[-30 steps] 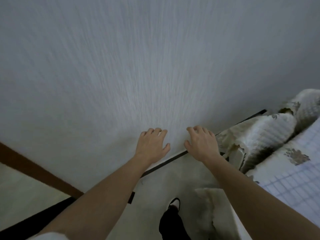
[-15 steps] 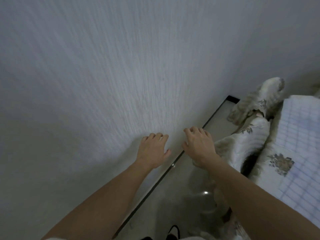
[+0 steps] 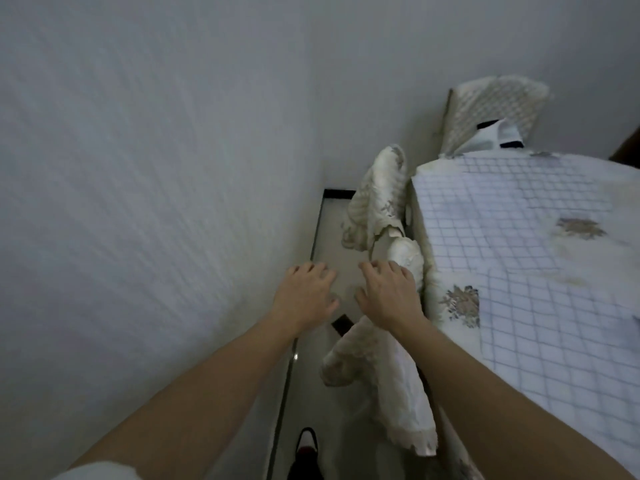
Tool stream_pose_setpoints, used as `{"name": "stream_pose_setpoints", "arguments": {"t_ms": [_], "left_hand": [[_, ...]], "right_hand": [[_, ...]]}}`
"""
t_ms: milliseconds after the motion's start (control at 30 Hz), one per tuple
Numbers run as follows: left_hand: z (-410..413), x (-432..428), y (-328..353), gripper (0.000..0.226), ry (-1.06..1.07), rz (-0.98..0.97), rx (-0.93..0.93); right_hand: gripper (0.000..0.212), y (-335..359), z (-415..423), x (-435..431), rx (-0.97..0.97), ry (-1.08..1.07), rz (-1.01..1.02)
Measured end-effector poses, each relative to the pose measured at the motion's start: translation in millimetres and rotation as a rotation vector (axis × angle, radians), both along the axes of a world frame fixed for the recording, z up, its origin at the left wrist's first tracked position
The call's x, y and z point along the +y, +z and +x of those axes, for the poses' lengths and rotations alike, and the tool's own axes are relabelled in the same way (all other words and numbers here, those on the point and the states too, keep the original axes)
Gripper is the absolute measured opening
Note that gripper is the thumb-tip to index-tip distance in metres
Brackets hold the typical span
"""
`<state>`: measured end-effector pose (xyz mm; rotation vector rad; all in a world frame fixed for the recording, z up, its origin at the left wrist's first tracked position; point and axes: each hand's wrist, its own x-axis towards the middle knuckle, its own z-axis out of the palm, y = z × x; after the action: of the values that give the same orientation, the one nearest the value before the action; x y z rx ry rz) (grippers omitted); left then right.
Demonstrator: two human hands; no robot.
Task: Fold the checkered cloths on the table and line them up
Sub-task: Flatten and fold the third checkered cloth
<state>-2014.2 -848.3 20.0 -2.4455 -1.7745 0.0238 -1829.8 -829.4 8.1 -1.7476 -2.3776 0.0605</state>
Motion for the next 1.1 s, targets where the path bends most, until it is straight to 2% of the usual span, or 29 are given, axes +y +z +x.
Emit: {"name": "stream_pose_setpoints", "arguments": {"t_ms": [133,300,633,800,933,1100], "left_hand": [[39.6,62.2,-3.8,0.051,-0.250,0.017,-0.049],[120.1,99.9,-12.7,0.048,-0.552,0.028,-0.095],[271.3,132.4,-34.6,0.048,-1.011,-0.080,0.039],[315.0,143.6,-59.4,0.056,-1.337,-0.217,0.108],[342.7,161.8,-90.5,0.061,-1.567,-0.241,0.171],[368.1,182.0,-125.3,0.070,-1.767,-0.315,0.324]], "right_hand": [[0.044,-7.2,38.8,17.9,0.055,-0.226,0.038],[0.049,-16.6,100.4,12.8,0.099,-0.494,0.061],[0.049,-56.6,227.0,-22.2,0.118,-0.848,0.015],[0.051,-85.4,238.5,-48.4,0.134,-0.978,-0.076],[0.052,-116.0,227.5,-63.6,0.158,-1.100,-0.135],[0.055,-146.3,199.0,-76.1,0.153,-1.267,-0.234]]}}
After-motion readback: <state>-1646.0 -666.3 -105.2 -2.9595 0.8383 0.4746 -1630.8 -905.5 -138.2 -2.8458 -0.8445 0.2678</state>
